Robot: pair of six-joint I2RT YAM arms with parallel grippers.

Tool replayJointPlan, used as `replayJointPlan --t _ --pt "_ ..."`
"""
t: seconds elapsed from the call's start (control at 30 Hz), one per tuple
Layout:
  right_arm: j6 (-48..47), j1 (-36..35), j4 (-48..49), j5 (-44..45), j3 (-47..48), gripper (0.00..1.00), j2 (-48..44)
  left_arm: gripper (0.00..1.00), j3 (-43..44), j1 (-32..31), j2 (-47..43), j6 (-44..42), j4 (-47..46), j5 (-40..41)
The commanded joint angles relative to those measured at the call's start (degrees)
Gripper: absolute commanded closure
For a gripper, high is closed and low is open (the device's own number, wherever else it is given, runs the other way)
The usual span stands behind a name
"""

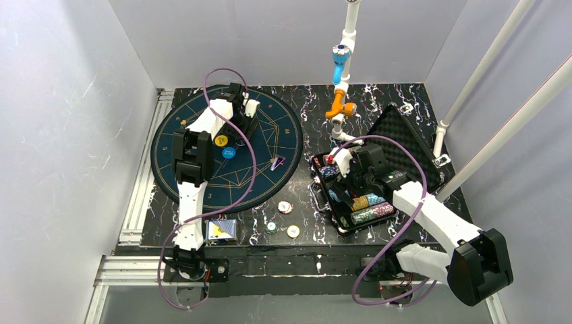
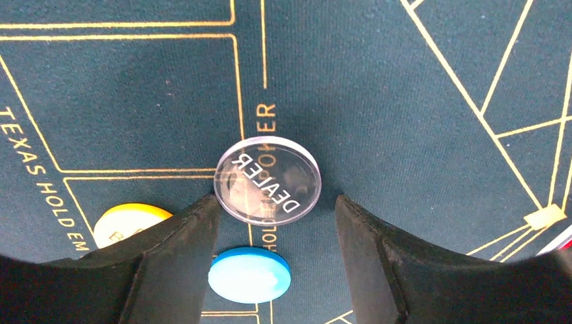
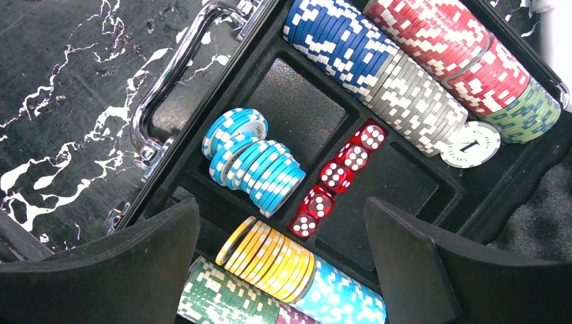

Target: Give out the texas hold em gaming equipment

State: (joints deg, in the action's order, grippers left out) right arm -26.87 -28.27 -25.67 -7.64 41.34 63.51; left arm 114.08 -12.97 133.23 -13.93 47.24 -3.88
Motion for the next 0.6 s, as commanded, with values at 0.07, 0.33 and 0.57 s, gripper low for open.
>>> replayJointPlan --t 0.07,0.33,0.57 --pt "-0.5 -0.4 -0.1 -0.1 1.5 0.00 0.2 0.44 2.6 0.0 1.7 -0.7 0.9 -0.7" --pt "-0.7 -0.6 -0.1 0.1 1.5 0.00 0.5 0.58 2.5 -0.1 1.1 -1.0 1.4 -0.5" --pt "-0.8 -0.8 -0.1 0.1 1.5 0.00 0.4 0.61 1.9 0.0 -2.6 -1.4 2.4 -0.3"
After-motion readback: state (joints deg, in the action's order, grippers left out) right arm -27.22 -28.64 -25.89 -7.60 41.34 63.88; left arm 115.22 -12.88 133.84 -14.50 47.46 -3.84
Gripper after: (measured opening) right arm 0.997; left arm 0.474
